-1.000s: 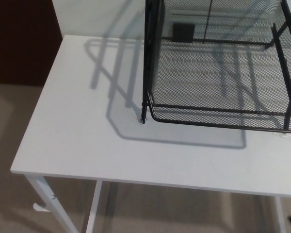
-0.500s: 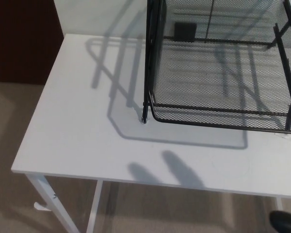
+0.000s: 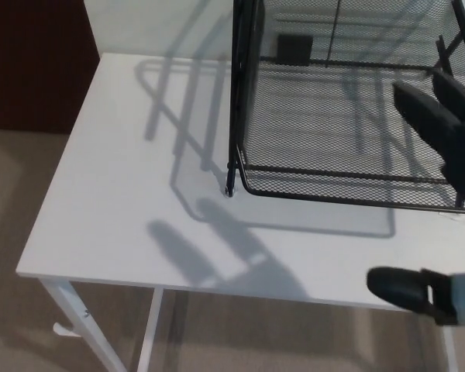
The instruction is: The robot walks towards a file tray kept in the middle of a desk and uses its right hand to grab a tray and pulls it out towards itself
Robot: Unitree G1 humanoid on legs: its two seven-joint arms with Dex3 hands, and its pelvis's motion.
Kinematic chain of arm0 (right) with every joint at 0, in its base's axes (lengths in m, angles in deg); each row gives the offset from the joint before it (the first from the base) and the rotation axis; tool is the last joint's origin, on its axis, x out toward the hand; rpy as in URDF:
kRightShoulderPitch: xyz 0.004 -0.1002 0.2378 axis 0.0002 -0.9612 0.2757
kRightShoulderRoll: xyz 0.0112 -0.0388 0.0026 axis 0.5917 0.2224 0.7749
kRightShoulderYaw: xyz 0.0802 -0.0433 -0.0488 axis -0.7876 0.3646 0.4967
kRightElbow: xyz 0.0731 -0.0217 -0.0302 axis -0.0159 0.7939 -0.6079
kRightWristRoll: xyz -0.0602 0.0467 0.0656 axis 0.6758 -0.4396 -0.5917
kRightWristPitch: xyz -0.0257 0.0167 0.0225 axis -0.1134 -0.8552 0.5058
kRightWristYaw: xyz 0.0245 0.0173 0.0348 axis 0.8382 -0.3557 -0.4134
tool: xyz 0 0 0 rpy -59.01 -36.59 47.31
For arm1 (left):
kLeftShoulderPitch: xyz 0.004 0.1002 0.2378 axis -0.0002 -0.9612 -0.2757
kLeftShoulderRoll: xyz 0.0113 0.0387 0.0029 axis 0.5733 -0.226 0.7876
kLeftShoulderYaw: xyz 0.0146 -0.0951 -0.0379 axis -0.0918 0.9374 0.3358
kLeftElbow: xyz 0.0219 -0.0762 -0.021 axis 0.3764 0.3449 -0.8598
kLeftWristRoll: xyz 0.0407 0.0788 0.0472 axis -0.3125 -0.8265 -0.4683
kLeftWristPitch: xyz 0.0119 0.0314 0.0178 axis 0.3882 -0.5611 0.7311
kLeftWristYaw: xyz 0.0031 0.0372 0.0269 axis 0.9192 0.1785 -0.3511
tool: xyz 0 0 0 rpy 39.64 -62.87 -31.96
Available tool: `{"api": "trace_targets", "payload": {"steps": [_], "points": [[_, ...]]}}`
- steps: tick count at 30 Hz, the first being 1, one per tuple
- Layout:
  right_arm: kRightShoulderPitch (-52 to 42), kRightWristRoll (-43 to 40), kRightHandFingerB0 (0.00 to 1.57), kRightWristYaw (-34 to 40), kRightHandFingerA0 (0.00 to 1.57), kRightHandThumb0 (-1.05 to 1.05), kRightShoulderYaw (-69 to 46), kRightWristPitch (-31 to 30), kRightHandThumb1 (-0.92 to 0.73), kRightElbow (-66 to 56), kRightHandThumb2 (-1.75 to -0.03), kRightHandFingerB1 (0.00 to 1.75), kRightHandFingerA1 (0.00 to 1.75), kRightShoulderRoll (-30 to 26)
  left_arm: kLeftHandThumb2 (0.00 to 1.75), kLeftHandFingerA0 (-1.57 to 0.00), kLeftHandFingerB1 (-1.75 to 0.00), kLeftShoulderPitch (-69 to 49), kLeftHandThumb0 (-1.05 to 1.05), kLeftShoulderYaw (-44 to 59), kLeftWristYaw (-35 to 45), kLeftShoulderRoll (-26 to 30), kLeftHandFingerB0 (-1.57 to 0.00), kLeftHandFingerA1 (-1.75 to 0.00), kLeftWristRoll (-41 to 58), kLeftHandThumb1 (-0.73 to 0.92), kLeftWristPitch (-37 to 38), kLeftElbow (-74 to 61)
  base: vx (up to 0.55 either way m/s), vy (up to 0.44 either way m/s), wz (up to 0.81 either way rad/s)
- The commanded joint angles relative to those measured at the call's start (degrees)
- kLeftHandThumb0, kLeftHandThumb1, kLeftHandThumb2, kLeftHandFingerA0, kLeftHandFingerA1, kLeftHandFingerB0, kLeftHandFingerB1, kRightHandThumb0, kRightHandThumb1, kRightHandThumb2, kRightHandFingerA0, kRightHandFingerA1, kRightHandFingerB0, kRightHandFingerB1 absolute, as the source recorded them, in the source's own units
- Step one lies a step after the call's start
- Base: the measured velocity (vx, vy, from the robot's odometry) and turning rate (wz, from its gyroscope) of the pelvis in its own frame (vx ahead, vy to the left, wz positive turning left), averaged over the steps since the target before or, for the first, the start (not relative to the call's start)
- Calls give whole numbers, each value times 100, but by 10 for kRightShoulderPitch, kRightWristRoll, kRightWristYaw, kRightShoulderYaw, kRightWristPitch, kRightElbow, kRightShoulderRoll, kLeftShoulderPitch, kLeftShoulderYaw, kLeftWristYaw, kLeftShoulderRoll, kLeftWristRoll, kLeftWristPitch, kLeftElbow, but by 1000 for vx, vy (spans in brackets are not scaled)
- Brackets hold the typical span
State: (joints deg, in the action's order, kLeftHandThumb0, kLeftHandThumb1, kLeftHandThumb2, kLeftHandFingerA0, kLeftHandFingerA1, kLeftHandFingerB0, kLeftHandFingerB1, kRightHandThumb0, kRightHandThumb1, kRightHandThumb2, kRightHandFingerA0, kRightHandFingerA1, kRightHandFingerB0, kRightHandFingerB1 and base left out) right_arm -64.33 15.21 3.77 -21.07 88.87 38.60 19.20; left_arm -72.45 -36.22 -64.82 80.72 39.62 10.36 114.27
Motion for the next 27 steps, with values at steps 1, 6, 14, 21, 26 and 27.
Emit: {"api": "trace_targets", "payload": {"steps": [1,6,14,21,26,27], "points": [[198,521,5,-40,0,-61,151,-196,-37,214,-79,22,8,16,55,-53,-34,-8,-24,0,15,42,-36,-41,-14,50,-31,-38,0,0,0],[231,544,7,-6,0,-64,180,-237,-41,293,-79,8,2,8,55,-52,-34,-1,-23,-2,17,43,-36,-41,-15,51,-34,-36,0,0,0],[256,554,10,0,0,-65,212,-289,-42,375,-79,15,0,-3,55,-54,-34,-13,-26,-7,15,47,-37,-40,-25,50,-49,-65,0,0,0],[273,543,11,24,0,-66,232,-330,-42,446,-79,16,3,-11,55,-54,-34,-15,-28,-13,19,50,-36,-41,-28,50,-45,-70,0,0,0],[285,534,12,30,0,-67,241,-350,-43,472,-78,14,1,-10,55,-54,-34,-6,-27,-15,17,52,-38,-41,-32,49,-38,-61,0,0,0],[287,539,10,27,0,-68,245,-357,-43,475,-78,11,0,-9,55,-54,-34,-5,-27,-15,17,52,-38,-41,-32,49,-42,-64,0,0,0]]}}
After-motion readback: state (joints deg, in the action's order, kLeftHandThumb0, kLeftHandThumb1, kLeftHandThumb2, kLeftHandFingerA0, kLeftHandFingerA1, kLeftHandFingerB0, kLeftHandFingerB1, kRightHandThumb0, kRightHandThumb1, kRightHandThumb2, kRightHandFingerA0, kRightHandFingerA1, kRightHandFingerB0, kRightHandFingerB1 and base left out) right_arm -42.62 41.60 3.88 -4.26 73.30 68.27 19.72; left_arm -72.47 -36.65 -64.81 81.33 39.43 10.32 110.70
